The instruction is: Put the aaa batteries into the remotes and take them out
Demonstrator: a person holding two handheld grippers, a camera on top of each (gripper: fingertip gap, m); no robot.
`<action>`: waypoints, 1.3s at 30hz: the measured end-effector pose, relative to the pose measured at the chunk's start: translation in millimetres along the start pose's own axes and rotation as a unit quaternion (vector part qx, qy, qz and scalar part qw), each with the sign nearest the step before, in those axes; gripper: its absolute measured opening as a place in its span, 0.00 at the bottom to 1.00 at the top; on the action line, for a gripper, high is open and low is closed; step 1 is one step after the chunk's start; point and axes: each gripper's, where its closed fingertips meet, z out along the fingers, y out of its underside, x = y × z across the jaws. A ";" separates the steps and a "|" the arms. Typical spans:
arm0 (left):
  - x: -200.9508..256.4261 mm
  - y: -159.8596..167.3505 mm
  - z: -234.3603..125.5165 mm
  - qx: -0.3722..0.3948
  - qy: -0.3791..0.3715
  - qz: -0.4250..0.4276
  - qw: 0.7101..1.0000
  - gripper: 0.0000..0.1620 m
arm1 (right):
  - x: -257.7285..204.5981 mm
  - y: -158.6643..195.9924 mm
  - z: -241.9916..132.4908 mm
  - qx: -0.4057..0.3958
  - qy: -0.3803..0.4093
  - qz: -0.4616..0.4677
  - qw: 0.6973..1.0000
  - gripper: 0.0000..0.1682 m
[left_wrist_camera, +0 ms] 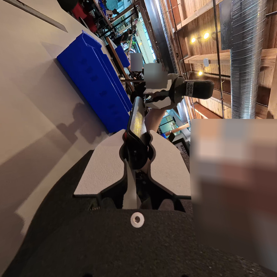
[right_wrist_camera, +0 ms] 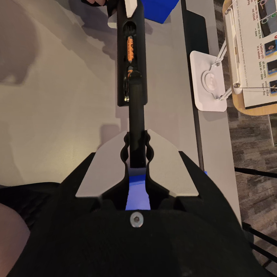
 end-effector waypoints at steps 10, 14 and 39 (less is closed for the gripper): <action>-5.7 5.6 5.8 -0.007 0.017 -0.017 1.000 0.15 | -10.9 11.1 -4.1 -0.023 -0.031 0.023 0.999 0.12; -8.9 6.5 5.7 -0.013 0.014 -0.015 1.000 0.15 | -13.4 13.4 -7.0 -0.030 -0.035 0.030 0.998 0.12; -5.6 7.6 6.0 -0.019 0.024 -0.013 0.999 0.15 | -20.0 14.5 -3.9 -0.094 -0.021 0.030 0.995 0.12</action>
